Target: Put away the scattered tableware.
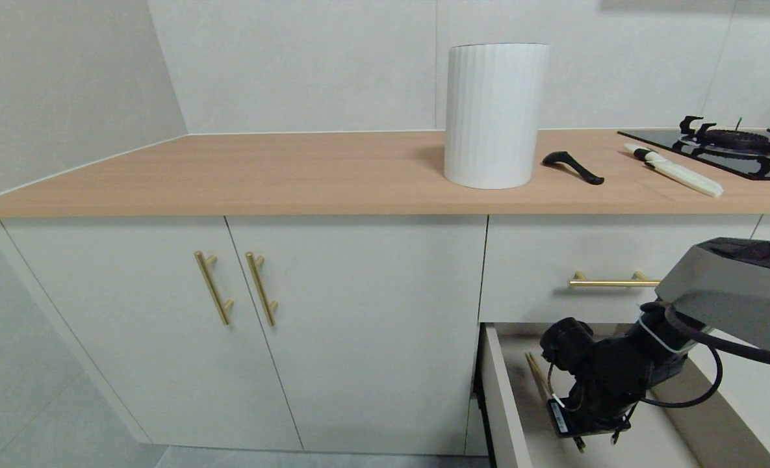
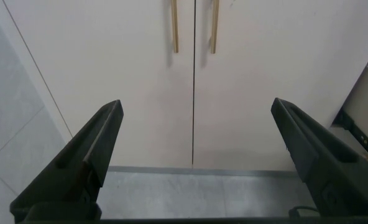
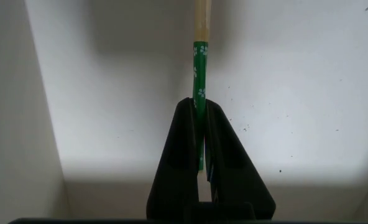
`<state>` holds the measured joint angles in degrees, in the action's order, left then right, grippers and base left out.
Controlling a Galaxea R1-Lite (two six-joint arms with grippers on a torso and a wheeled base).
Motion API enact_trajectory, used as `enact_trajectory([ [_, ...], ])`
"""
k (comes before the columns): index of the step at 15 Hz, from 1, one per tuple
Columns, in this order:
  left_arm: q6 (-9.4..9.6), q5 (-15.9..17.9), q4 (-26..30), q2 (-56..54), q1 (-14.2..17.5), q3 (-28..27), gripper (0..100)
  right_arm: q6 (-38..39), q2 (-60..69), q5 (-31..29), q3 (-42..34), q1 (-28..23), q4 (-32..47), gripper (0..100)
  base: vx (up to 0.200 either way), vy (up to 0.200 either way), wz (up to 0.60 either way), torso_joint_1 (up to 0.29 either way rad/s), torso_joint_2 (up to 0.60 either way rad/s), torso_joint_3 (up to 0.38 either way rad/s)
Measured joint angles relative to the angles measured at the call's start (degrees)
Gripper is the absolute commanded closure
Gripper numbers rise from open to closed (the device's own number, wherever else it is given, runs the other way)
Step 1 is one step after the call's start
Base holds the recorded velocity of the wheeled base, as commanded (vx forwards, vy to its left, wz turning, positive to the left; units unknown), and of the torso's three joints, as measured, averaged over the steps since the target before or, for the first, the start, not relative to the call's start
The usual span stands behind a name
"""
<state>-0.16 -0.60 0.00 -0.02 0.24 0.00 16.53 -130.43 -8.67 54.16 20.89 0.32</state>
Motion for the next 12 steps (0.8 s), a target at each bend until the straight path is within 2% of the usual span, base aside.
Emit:
enact_trajectory([
  [7,0.0,0.0,0.0,0.0,0.0,0.0,0,0.0,-0.3,0.0,-0.1,0.1,0.0,100,0.0,0.0,0.0,0.0,0.0,0.0],
  [8,0.0,0.0,0.0,0.0,0.0,0.0,0,0.0,-0.3,0.0,-0.1,0.2,0.0,0,0.0,0.0,0.0,0.0,0.0,0.0],
  [12,0.0,0.0,0.0,0.0,0.0,0.0,0,0.0,-0.2,0.0,-0.1,0.2,0.0,0,0.0,0.0,0.0,0.0,0.0,0.0],
])
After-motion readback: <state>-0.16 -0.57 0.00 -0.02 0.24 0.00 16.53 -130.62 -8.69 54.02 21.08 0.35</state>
